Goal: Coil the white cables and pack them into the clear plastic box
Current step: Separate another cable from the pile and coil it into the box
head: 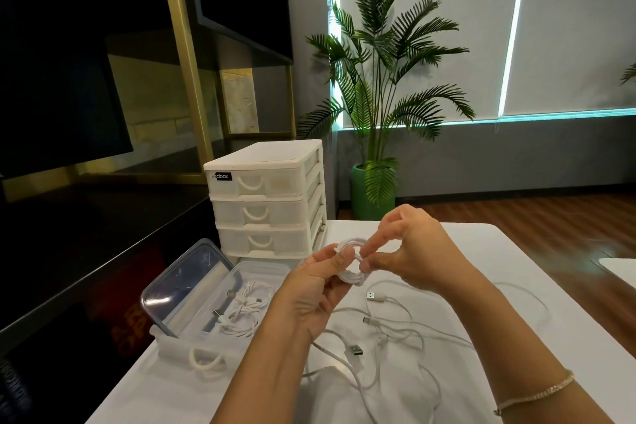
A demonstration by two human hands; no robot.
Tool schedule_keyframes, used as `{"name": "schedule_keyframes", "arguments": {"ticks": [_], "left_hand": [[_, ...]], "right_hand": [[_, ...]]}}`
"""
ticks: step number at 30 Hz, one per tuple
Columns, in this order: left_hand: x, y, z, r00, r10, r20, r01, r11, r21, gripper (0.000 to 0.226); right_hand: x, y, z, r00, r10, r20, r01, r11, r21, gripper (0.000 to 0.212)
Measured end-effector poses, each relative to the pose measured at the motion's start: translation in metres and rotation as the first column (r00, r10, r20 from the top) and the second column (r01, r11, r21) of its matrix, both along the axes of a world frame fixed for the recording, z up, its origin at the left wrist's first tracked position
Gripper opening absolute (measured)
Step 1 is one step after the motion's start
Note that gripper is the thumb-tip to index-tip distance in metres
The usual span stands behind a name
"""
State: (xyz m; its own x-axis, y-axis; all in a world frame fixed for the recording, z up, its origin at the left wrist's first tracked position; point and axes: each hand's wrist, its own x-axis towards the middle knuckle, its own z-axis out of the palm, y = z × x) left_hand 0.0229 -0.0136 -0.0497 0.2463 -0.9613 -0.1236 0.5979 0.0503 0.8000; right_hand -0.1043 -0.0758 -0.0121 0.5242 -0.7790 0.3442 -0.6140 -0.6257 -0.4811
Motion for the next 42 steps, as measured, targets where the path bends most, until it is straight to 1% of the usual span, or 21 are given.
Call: {"name": "schedule_keyframes", "arguments": {"ticks": [4,7,8,11,13,15,17,20,23,26,28,31,33,37,39,42], "left_hand": [[0.001,-0.003,-0.003,0.999,0.033,0.008,-0.033,0.999,-0.02,0.017],[0.001,-0.005,-0.006,0.994,0.074,0.075,-0.07,0.996,-0.051,0.037],[0.002,-0.005,-0.007,0.987,0.103,0.121,-0.096,0.994,-0.057,0.038],[0.001,-0.008,-0.009,0.942,0.199,0.27,-0.185,0.98,-0.077,0.026],[0.0,-0.008,-0.009,0.923,0.221,0.315,-0.196,0.975,-0.108,0.026],[-0.001,-0.008,-0.01,0.892,0.244,0.381,-0.204,0.969,-0.142,0.028],[-0.001,-0.007,-0.011,0.844,0.279,0.457,-0.21,0.958,-0.196,0.024],[-0.002,-0.009,-0.013,0.758,0.344,0.553,-0.24,0.937,-0.254,0.024],[-0.002,-0.01,-0.015,0.664,0.394,0.636,-0.277,0.919,-0.281,0.025],[0.0,-0.009,-0.016,0.565,0.43,0.704,-0.317,0.901,-0.296,0.019],[0.001,-0.009,-0.016,0.539,0.432,0.723,-0.331,0.898,-0.29,0.019],[0.001,-0.008,-0.017,0.558,0.429,0.71,-0.325,0.9,-0.289,0.017],[-0.001,-0.008,-0.017,0.534,0.431,0.727,-0.321,0.899,-0.297,0.015],[-0.004,-0.009,-0.016,0.393,0.42,0.818,-0.34,0.893,-0.295,0.01],[-0.005,-0.008,-0.015,0.323,0.417,0.85,-0.345,0.888,-0.304,0.012],[-0.005,-0.006,-0.014,0.268,0.413,0.87,-0.329,0.888,-0.321,0.021]], "right_hand": [[0.011,0.006,-0.006,0.994,-0.053,-0.094,0.049,0.998,-0.039,0.02],[0.011,0.005,-0.006,0.997,-0.025,-0.076,0.022,0.999,-0.033,0.02],[0.01,0.004,-0.005,0.998,-0.008,-0.07,0.007,1.0,-0.013,0.02],[0.008,0.006,-0.001,0.997,0.03,-0.066,-0.025,0.996,0.085,0.021],[0.007,0.006,0.001,0.998,0.057,-0.016,-0.053,0.982,0.183,0.022],[0.005,0.006,0.002,0.993,0.066,0.096,-0.093,0.943,0.32,0.023],[0.004,0.007,0.002,0.978,0.028,0.205,-0.116,0.893,0.434,0.023],[0.004,0.006,0.001,0.961,-0.051,0.273,-0.097,0.859,0.503,0.025],[0.006,0.005,-0.001,0.957,-0.098,0.272,-0.06,0.854,0.517,0.028],[0.006,0.002,-0.004,0.953,-0.11,0.283,-0.053,0.856,0.514,0.034],[0.005,0.001,-0.004,0.943,-0.108,0.314,-0.072,0.858,0.509,0.038],[0.004,0.0,-0.004,0.912,-0.111,0.395,-0.129,0.836,0.533,0.042],[0.003,0.0,-0.005,0.904,-0.115,0.413,-0.148,0.82,0.553,0.042],[0.004,-0.003,-0.006,0.919,-0.176,0.354,-0.05,0.837,0.545,0.04],[0.004,-0.003,-0.005,0.924,-0.18,0.336,-0.021,0.857,0.516,0.038],[0.004,-0.004,-0.007,0.93,-0.156,0.333,-0.012,0.892,0.452,0.045]]}}
